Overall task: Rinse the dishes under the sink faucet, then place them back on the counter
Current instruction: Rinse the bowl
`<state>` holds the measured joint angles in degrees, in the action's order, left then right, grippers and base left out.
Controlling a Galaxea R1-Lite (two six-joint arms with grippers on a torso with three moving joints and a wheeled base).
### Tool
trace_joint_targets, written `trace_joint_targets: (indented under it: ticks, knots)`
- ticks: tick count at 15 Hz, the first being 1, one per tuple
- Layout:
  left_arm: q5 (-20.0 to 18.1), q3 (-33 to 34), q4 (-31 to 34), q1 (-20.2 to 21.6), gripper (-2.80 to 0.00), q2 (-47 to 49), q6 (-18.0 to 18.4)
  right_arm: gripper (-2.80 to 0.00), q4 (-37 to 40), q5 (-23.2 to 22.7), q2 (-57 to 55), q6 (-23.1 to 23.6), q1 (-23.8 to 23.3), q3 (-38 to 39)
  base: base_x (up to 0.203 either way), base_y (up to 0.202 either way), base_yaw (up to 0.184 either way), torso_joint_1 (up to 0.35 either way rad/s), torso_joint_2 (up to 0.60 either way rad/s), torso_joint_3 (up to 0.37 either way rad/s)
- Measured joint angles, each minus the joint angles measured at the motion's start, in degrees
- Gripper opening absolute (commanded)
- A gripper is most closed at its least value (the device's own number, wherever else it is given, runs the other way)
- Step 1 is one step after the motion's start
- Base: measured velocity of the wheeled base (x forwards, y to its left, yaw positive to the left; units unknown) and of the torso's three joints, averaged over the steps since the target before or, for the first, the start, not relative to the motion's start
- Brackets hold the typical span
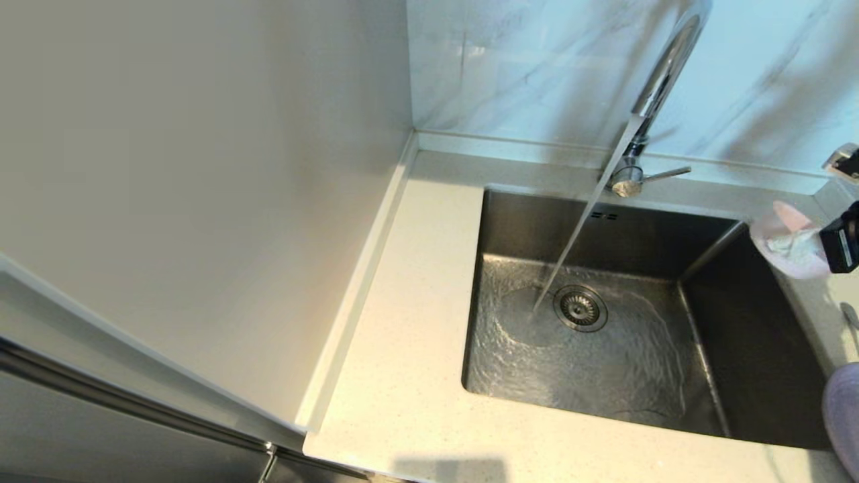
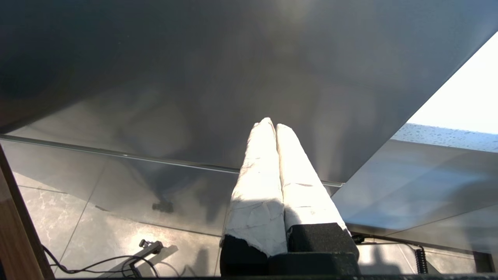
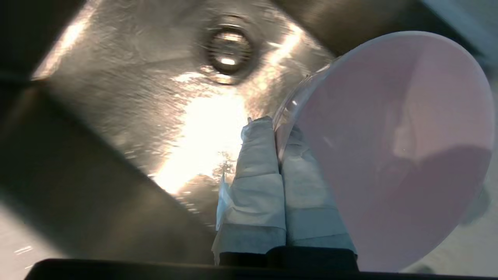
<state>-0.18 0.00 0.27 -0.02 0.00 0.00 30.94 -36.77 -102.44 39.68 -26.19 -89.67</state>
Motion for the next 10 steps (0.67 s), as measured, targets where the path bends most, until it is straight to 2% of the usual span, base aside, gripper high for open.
trace_joint_targets:
  ticks: [5,10]
  knots:
    - [-0.02,0.0,-0.01,0.02,-2.8,0.0,0.0,-2.8,12.31,-5.99,9.9,3.26,13.37,0.66,0.0,0.0,0.0,0.0,0.0,0.0]
    - [-0.04,0.0,-0.02,0.0,-2.8,0.0,0.0,-2.8,16.19,-5.99,17.6,3.66,29.21,4.14,0.0,0.0,0.0,0.0,0.0,0.0]
